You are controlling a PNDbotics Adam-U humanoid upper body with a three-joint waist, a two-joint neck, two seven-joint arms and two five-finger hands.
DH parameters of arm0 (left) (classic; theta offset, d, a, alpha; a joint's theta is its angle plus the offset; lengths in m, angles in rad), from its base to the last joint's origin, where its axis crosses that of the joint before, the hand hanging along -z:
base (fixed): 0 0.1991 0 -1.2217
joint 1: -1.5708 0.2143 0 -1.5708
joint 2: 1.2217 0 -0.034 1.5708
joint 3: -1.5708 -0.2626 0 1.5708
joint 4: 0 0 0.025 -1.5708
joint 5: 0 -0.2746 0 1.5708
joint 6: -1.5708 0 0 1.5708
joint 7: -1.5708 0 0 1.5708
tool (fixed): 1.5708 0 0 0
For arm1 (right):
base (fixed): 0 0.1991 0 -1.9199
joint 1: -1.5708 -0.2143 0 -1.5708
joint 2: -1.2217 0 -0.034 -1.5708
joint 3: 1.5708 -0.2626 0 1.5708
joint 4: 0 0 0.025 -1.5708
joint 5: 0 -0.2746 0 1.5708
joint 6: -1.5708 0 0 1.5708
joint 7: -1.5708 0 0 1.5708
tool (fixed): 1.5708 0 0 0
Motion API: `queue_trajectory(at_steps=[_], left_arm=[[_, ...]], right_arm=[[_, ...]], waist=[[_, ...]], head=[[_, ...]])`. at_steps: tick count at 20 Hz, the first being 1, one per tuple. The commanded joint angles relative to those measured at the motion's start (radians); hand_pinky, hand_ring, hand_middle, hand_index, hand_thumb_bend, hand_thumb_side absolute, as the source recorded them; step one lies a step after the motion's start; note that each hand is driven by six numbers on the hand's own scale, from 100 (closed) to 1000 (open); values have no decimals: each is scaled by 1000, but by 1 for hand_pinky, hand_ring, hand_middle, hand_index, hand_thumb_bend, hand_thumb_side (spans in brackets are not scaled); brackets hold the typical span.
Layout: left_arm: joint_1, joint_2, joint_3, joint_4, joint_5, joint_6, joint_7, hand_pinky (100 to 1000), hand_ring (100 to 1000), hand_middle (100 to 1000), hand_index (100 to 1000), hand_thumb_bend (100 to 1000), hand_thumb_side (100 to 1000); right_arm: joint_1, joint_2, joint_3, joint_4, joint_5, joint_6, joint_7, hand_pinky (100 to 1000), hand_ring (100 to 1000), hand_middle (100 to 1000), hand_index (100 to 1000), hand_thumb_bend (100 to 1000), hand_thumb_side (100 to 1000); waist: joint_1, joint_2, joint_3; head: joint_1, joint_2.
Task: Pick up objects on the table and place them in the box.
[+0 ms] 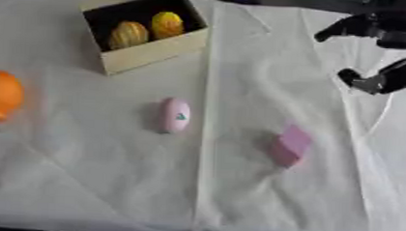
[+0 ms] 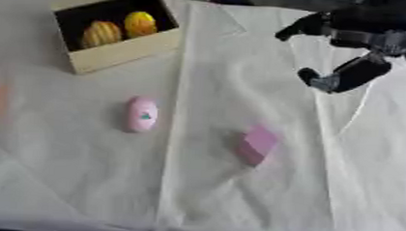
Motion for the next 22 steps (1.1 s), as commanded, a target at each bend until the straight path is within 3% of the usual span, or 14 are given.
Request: queue_trajectory(at_steps=[1,13,20,22], left_arm=[[-9,29,9,-19,-2,0,2,811,779,765,843,100,645],[-12,28,3,-19,1,4,-6,812,781,766,843,100,646],[-14,27,1,-19,2,6,-9,812,781,767,844,100,646],[-15,27,0,-19,3,7,-10,812,781,768,844,100,648]], right_arm=[[-9,-38,11,-14,-14,-26,-7,882,961,871,974,100,208],[-10,-23,96,-1,62,-153,-25,897,965,883,978,101,226],[8,-25,119,22,74,-209,-10,903,963,886,999,224,220],[11,-24,128,28,68,-222,3,904,963,889,1000,201,208]], waist=[[-6,-16,-5],[-14,-15,-4],[-19,-13,-3],[-20,-13,-2]], head=[[10,4],[0,4],[-6,4],[-8,4]])
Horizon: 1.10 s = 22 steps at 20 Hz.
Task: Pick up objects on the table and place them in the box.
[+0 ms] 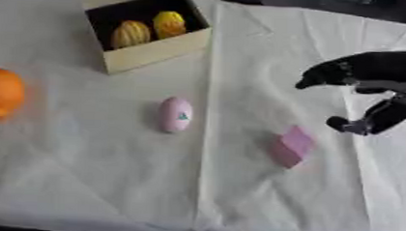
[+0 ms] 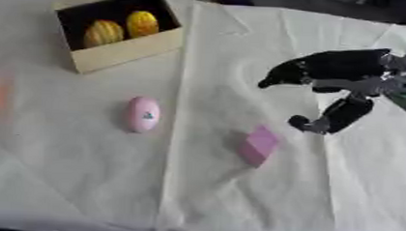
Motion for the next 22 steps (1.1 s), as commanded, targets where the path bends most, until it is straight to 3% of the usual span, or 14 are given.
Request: queue_trajectory(at_steps=[1,6,15,22], left_arm=[[-13,22,0,-19,3,1,-4,812,782,768,844,100,648],[-14,21,-1,-19,5,4,-6,812,782,768,844,100,650],[-16,14,-2,-19,8,5,-8,812,783,769,843,100,651],[-19,8,-3,-19,12,6,-9,811,783,769,843,100,652]], right_arm=[[-6,-27,1,9,-2,-24,19,905,963,890,1000,202,201],[-16,-24,13,17,10,-60,46,906,961,896,1000,274,241],[-34,37,29,61,94,-94,-7,905,957,896,1000,274,199],[-5,73,31,115,191,-113,-39,903,957,899,1000,303,244]], waist=[[-12,-13,1],[-15,-14,1],[-12,-8,7],[-6,1,14]], head=[[-4,4],[-4,4],[-15,4],[-22,4]])
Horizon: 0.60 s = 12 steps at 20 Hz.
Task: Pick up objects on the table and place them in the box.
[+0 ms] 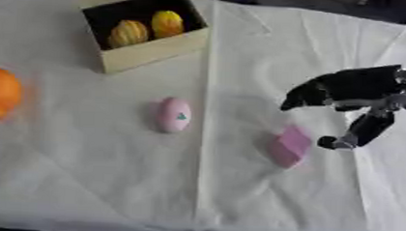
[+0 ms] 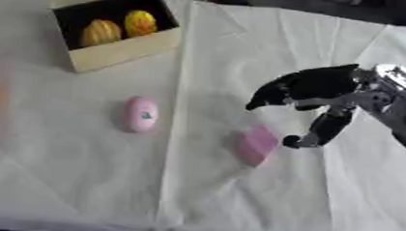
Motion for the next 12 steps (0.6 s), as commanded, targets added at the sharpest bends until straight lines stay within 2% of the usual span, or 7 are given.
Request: queue_trajectory(at_steps=[1,6,12], left_arm=[[-12,10,2,-19,5,-1,-2,811,784,769,843,100,652],[-14,8,1,-19,7,0,-3,811,784,770,843,100,652],[-15,9,0,-19,7,0,-5,811,785,771,843,100,651]], right_arm=[[4,-13,-12,25,46,-8,-15,906,957,900,1000,307,248],[18,0,-19,57,86,-20,-40,915,956,898,1000,323,224],[25,-2,-26,72,117,-46,-59,924,959,901,1000,356,249]], waist=[[1,1,2],[4,3,2],[4,3,2]], head=[[-6,4],[-10,4],[-15,4]])
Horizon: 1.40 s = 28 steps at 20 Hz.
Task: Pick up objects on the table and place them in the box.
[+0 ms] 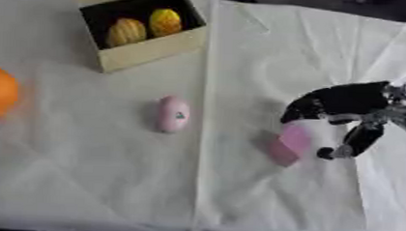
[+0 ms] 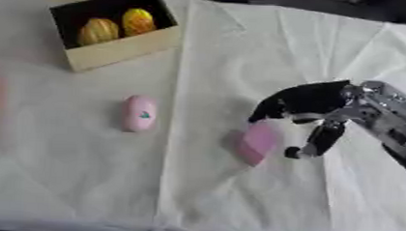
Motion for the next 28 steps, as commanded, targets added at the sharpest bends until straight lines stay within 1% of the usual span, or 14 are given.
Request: queue_trajectory(at_steps=[1,5,10,14,21,24,28], left_arm=[[-11,11,0,-19,5,0,-4,811,785,771,843,100,652],[-11,8,0,-19,5,1,-4,811,786,771,842,100,653],[-12,6,-1,-19,6,0,-5,811,787,772,842,100,653],[-14,5,-2,-19,7,0,-6,811,787,773,842,100,653],[-14,5,-3,-19,7,3,-8,811,788,774,842,100,654],[-13,6,-3,-19,8,3,-8,811,789,774,841,100,655],[-11,4,-3,-19,8,5,-9,810,789,775,841,100,656]], right_arm=[[-5,-22,-22,7,21,-14,-19,923,958,899,1000,348,243],[3,-16,-29,14,34,-19,-62,917,952,888,1000,325,208],[15,-11,-25,13,50,-24,-90,909,948,881,1000,313,209],[24,-11,-29,14,62,-18,-107,905,948,880,1000,301,204],[26,-9,-29,4,69,-18,-119,902,951,885,1000,326,212],[24,-8,-31,-5,71,-21,-122,901,949,883,1000,336,192],[23,-7,-31,-19,70,-15,-126,901,948,882,1000,341,198]], waist=[[3,-2,0],[3,-2,2],[4,0,5],[4,0,5],[1,0,5],[-1,-2,5],[-5,-3,5]], head=[[-5,4],[-6,4],[-5,4],[-7,4],[-10,4],[-9,4],[-9,4]])
